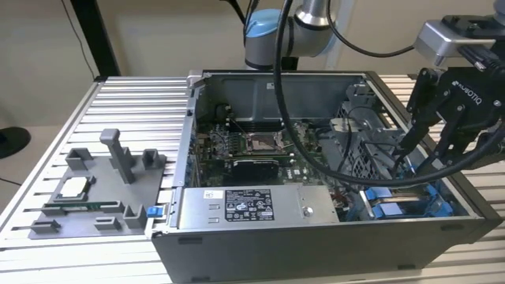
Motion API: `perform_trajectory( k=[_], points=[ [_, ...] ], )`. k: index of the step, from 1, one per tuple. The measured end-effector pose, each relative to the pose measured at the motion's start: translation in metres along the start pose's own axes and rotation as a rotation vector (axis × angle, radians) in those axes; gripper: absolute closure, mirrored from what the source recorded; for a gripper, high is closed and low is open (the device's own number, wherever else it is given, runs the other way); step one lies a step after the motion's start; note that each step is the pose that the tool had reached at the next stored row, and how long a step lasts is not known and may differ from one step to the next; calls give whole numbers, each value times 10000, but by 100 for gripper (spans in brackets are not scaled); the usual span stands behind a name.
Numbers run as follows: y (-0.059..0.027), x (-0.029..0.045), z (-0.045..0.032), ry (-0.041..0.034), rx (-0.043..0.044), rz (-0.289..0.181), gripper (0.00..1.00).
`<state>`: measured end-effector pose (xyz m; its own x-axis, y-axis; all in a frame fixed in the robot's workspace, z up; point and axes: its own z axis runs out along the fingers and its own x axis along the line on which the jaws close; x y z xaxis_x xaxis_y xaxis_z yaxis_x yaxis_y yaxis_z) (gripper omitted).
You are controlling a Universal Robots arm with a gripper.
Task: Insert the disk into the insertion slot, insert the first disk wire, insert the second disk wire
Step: 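Insert the first disk wire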
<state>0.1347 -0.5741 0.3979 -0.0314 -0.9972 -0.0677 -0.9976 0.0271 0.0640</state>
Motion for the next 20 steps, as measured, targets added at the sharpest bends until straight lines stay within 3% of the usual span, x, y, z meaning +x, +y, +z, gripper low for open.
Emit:
perform_trajectory(
  k=[6, 11, 14, 17, 20],
  points=[
    [18, -75, 21, -12, 140, 54, 0],
    [48, -133, 60, -72, 233, 72, 0],
    [56, -159, 71, -213, 312, 70, 0],
    [56, -173, 79, -428, 419, 52, 0],
    [56, -173, 94, -560, 544, 36, 0]
  ],
)
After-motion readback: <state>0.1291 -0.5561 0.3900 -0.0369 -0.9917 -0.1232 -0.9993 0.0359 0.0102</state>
